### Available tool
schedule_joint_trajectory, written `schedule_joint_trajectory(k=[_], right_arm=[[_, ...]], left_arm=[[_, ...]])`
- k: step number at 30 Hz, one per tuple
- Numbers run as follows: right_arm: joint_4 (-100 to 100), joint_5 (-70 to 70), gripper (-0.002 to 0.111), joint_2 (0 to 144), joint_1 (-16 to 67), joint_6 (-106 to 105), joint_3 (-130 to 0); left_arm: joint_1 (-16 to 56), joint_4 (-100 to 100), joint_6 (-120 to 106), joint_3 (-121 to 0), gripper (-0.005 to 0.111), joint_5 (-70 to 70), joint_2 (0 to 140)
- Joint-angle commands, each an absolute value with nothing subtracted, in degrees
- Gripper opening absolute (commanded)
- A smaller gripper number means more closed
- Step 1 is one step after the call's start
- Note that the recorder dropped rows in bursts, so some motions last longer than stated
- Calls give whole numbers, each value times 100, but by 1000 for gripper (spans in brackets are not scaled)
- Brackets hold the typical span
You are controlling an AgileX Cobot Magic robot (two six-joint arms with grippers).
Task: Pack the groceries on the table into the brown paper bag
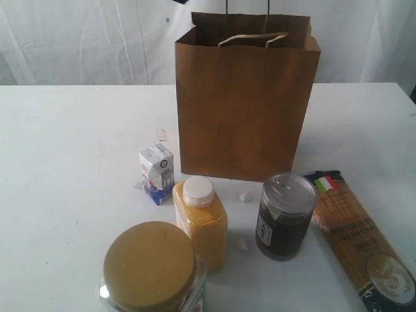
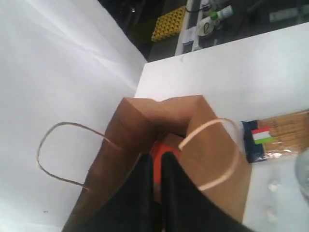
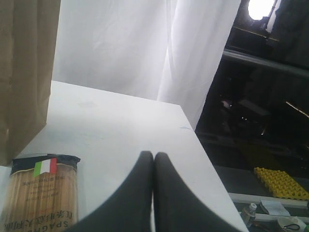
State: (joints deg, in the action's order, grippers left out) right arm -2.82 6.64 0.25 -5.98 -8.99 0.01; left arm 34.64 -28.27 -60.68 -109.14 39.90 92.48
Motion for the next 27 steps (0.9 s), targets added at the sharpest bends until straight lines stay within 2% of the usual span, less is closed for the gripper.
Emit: schedule_joint_trajectory(k=[1, 7, 11, 16, 21, 23, 27], right_arm=[[-285, 630, 0, 0, -578, -889, 0], [-285, 630, 0, 0, -578, -889, 0], [-285, 630, 0, 0, -578, -889, 0], [-285, 630, 0, 0, -578, -889, 0], [-285, 630, 0, 0, -578, -889, 0], [-285, 630, 0, 0, -578, -889, 0], [-285, 630, 0, 0, -578, -889, 0]], left_arm=[[3450, -2907, -5932, -10968, 0, 5262, 8768], [3450, -1239, -3480, -10928, 0, 6430, 8617], [3362, -210, -2792, -10089, 0, 6333, 8502], [2586, -181, -2270, -8629, 0, 5552, 8310], [1406, -260, -1432, -7071, 0, 4268, 7591], [739, -270, -997, -6015, 0, 3154, 6649], [34, -251, -640, -4977, 0, 2150, 5533]])
